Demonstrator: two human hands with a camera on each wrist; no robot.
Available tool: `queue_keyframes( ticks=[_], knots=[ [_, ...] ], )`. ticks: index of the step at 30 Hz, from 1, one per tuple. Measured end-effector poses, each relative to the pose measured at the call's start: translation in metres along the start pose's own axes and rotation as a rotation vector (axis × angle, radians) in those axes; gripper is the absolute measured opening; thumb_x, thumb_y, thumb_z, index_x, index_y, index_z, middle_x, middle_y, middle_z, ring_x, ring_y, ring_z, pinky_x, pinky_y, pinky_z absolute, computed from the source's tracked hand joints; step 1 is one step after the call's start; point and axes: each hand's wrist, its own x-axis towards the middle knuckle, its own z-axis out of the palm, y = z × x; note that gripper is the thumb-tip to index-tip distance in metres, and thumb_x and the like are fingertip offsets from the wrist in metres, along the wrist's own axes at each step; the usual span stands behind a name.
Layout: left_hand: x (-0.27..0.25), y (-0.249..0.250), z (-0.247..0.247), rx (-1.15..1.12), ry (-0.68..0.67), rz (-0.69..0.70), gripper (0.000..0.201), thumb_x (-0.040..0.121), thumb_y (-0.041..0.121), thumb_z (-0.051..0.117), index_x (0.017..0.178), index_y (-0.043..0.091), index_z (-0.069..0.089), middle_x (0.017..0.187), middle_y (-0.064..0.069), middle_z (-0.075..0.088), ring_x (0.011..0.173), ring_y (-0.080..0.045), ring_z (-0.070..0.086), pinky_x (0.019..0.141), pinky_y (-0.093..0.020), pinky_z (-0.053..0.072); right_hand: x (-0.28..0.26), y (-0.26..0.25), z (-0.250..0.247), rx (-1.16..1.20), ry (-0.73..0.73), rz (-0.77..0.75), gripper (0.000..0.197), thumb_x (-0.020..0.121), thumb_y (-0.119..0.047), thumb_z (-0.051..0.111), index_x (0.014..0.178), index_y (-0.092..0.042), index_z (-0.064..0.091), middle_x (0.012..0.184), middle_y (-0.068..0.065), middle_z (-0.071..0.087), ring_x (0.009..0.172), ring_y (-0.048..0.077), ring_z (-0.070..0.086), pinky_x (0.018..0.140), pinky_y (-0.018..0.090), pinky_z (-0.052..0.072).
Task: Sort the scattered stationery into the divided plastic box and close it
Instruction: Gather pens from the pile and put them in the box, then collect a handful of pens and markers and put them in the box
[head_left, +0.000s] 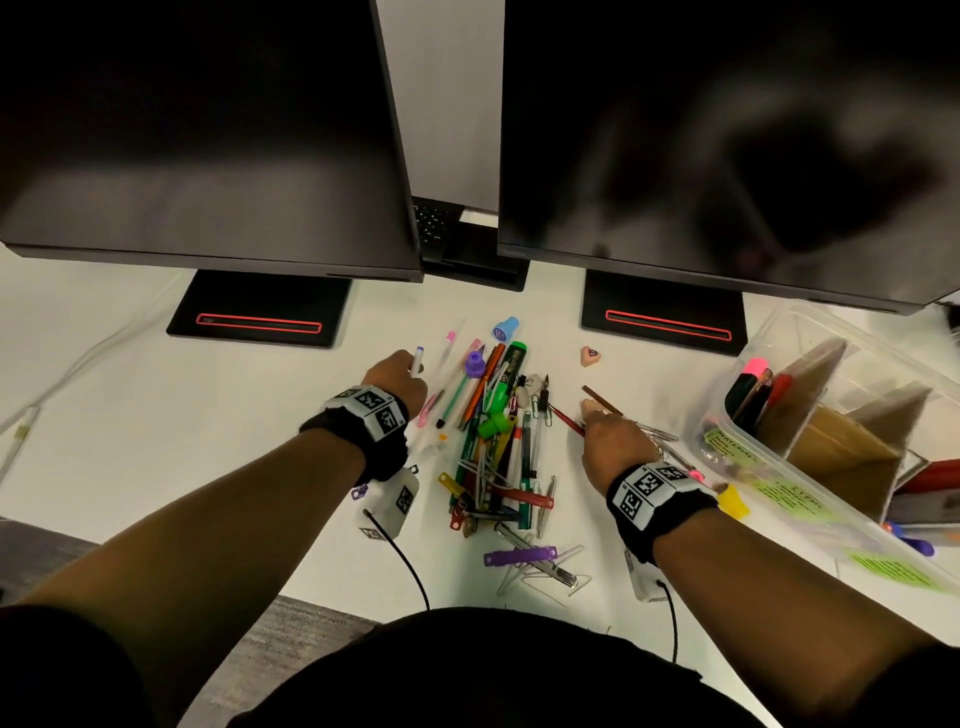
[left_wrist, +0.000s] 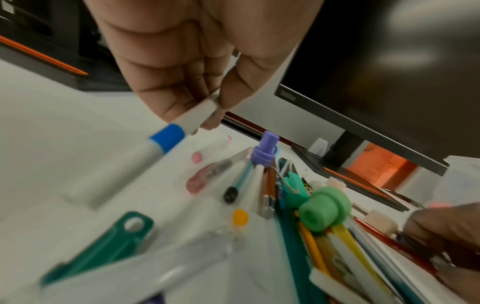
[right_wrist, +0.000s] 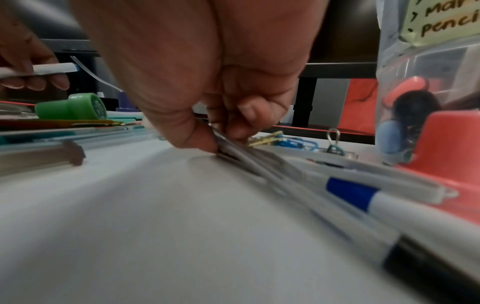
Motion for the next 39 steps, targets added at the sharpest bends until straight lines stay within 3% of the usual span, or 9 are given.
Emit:
queue_keyframes(
  ticks=[5, 9, 13, 17, 23, 26, 31, 36, 39],
  knots=[
    [0.013, -0.004, 0.000, 0.018, 0.008, -0.035, 0.032, 0.092, 0.006, 0.040, 0.120, 0.011, 0.054, 0.123, -0.013, 0.059, 0.111, -0.034, 0.056, 0.087, -0.033, 0.043, 0.005, 0.003, -0.003, 0.021, -0.046, 0.015, 0.044, 0.093, -0.005, 0.032, 0.137, -0.009, 0.036, 0.127, 0.017, 0.056, 0.116, 0.033, 0.053, 0.097, 0.036, 0.044],
    [0.019, -0.001, 0.006, 0.070, -0.023, -0.039, 0.031, 0.091, 0.015, 0.045, 0.119, 0.008, 0.053, 0.123, -0.015, 0.057, 0.106, -0.034, 0.058, 0.080, -0.033, 0.043, 0.014, 0.002, -0.015, 0.105, -0.020, 0.053, 0.034, 0.091, -0.005, 0.038, 0.122, -0.008, 0.051, 0.118, 0.017, 0.060, 0.109, 0.034, 0.056, 0.090, 0.034, 0.044],
    [0.022, 0.003, 0.011, 0.147, -0.060, -0.016, 0.055, 0.084, 0.038, 0.060, 0.130, 0.010, 0.045, 0.133, -0.014, 0.044, 0.112, -0.033, 0.054, 0.087, -0.038, 0.045, 0.024, -0.003, -0.030, 0.225, -0.026, 0.102, 0.022, 0.092, -0.007, 0.044, 0.109, 0.002, 0.054, 0.115, 0.021, 0.057, 0.105, 0.034, 0.056, 0.080, 0.030, 0.041],
    [0.028, 0.013, 0.015, 0.234, -0.061, 0.039, 0.070, 0.080, 0.041, 0.068, 0.135, 0.008, 0.038, 0.135, -0.015, 0.040, 0.118, -0.033, 0.050, 0.096, -0.040, 0.044, 0.029, -0.011, -0.043, 0.288, -0.065, 0.143, 0.027, 0.092, -0.003, 0.041, 0.116, 0.005, 0.048, 0.123, 0.023, 0.052, 0.113, 0.033, 0.051, 0.088, 0.031, 0.042],
    [0.033, 0.020, 0.022, 0.308, -0.081, 0.080, 0.058, 0.080, 0.031, 0.069, 0.125, 0.005, 0.042, 0.126, -0.017, 0.049, 0.113, -0.034, 0.053, 0.090, -0.038, 0.046, 0.034, -0.025, -0.043, 0.421, -0.118, 0.152, 0.027, 0.093, -0.009, 0.042, 0.116, 0.003, 0.046, 0.120, 0.021, 0.055, 0.105, 0.033, 0.054, 0.073, 0.027, 0.035],
    [0.033, 0.023, 0.027, 0.285, -0.098, 0.087, 0.046, 0.082, 0.025, 0.065, 0.119, 0.005, 0.045, 0.120, -0.017, 0.055, 0.107, -0.034, 0.056, 0.079, -0.035, 0.044, 0.038, -0.031, -0.039, 0.385, -0.139, 0.130, 0.026, 0.093, -0.018, 0.044, 0.111, 0.001, 0.050, 0.115, 0.020, 0.058, 0.093, 0.030, 0.054, 0.070, 0.029, 0.037],
    [0.028, 0.023, 0.031, 0.330, -0.128, 0.105, 0.036, 0.083, 0.023, 0.062, 0.111, 0.004, 0.051, 0.115, -0.015, 0.060, 0.104, -0.032, 0.058, 0.073, -0.031, 0.041, 0.041, -0.040, -0.029, 0.258, -0.179, 0.099, 0.036, 0.090, -0.033, 0.055, 0.109, -0.002, 0.056, 0.113, 0.017, 0.063, 0.103, 0.031, 0.060, 0.071, 0.029, 0.042],
    [0.023, 0.017, 0.036, 0.332, -0.147, 0.115, 0.029, 0.083, 0.023, 0.059, 0.106, 0.005, 0.053, 0.111, -0.015, 0.061, 0.100, -0.033, 0.060, 0.070, -0.030, 0.041, 0.041, -0.040, -0.021, 0.198, -0.167, 0.107, 0.032, 0.089, -0.029, 0.055, 0.102, -0.001, 0.060, 0.110, 0.016, 0.065, 0.099, 0.030, 0.063, 0.067, 0.027, 0.040],
    [0.022, 0.014, 0.035, 0.317, -0.155, 0.118, 0.032, 0.084, 0.028, 0.058, 0.108, 0.007, 0.051, 0.112, -0.015, 0.060, 0.101, -0.033, 0.059, 0.076, -0.034, 0.045, 0.040, -0.038, -0.022, 0.198, -0.178, 0.126, 0.033, 0.088, -0.028, 0.055, 0.104, 0.000, 0.060, 0.111, 0.017, 0.065, 0.101, 0.030, 0.062, 0.069, 0.027, 0.042]
  ],
)
